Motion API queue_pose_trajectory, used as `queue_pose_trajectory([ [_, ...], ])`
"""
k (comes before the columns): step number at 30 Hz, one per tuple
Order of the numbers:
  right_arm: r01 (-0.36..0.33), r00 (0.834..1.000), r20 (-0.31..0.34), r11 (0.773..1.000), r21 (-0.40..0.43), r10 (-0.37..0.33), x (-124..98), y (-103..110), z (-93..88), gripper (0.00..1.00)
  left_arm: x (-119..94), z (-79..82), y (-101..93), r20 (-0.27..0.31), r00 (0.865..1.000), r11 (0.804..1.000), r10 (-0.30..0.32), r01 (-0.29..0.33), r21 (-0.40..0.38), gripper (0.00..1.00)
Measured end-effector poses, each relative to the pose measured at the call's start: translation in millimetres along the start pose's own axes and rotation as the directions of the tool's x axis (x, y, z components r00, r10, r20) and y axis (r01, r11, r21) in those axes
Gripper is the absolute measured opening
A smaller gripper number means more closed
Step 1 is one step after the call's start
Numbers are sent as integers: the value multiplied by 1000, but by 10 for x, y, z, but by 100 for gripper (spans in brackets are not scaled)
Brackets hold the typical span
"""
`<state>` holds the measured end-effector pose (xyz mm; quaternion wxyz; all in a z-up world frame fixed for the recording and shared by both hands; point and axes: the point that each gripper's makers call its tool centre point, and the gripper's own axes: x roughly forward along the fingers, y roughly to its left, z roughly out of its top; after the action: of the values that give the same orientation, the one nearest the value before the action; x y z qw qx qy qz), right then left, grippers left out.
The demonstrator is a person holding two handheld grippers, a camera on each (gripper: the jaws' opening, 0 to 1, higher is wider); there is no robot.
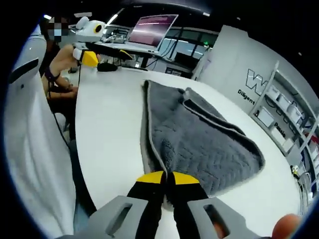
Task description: Open the folded towel by lifting each exposed corner and separating the folded layers until the towel lies flat within the target outline without major curled edges
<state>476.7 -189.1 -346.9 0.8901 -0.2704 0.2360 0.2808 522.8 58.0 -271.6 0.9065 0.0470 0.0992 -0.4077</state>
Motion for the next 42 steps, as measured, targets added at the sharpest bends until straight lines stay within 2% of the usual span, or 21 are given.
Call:
queue_pose_trajectory([
  [4,111,991,-72,993,25,-109,-256,-345,-354,0,-6,-4,-27,-4,1000,1000,-7,7,6,96],
  [7,168,979,-118,986,-2,-167,-379,-539,-534,0,2,-14,-68,-15,1000,1000,-23,23,13,97],
  [9,222,962,-158,975,-9,-221,-481,-741,-726,1,4,-19,-93,-21,999,999,-31,32,21,97],
  [11,212,966,-153,977,-9,-211,-516,-813,-828,2,6,-23,-100,-26,999,999,-35,35,23,97],
  [12,185,975,-119,982,-36,-188,-515,-812,-813,3,9,-25,-104,-28,999,999,-36,36,24,97],
  [14,187,979,-78,982,-6,-187,-593,-802,-799,10,16,-31,-108,-34,999,999,-36,37,25,97],
  [17,182,977,88,977,107,-192,-720,-753,-581,23,28,-30,-110,-44,998,999,-36,38,33,97],
  [19,171,962,185,969,178,-203,-822,-727,-442,26,57,-27,-108,-49,998,999,-40,42,34,97],
  [21,163,937,270,961,224,-222,-958,-705,-312,32,108,-19,-114,-61,997,998,-49,52,38,96],
  [23,167,916,313,947,274,-252,-1085,-682,-237,39,165,-7,-130,-78,995,996,-62,67,64,95],
  [25,171,905,328,938,302,-271,-1142,-674,-211,47,232,11,-163,-100,991,990,-86,97,106,94],
  [26,175,892,344,925,337,-294,-1197,-664,-187,54,272,27,-186,-109,989,985,-101,115,126,93],
  [27,179,888,343,916,358,-308,-1221,-659,-189,61,315,47,-213,-119,986,981,-120,136,138,93],
  [30,183,885,326,892,413,-333,-1241,-618,-218,82,447,154,-310,-141,973,957,-185,211,201,92],
  [31,176,886,326,891,419,-329,-1239,-594,-226,88,477,182,-320,-147,970,950,-192,222,218,91],
  [32,173,888,323,888,426,-328,-1238,-576,-236,91,527,227,-334,-156,968,941,-199,233,247,89],
  [34,165,892,316,884,437,-322,-1241,-522,-270,94,648,315,-362,-174,961,908,-216,263,327,88],
  [35,161,894,314,883,442,-320,-1244,-504,-281,96,688,322,-367,-191,957,899,-219,274,342,86],
  [36,157,896,311,880,448,-318,-1261,-480,-305,99,796,337,-387,-234,946,874,-223,301,382,85],
  [38,170,893,303,872,460,-333,-1296,-465,-340,99,940,401,-454,-234,938,832,-255,336,440,81],
  [42,199,884,291,857,475,-367,-1375,-450,-395,99,1285,355,-595,-303,897,778,-322,433,456,68],
])
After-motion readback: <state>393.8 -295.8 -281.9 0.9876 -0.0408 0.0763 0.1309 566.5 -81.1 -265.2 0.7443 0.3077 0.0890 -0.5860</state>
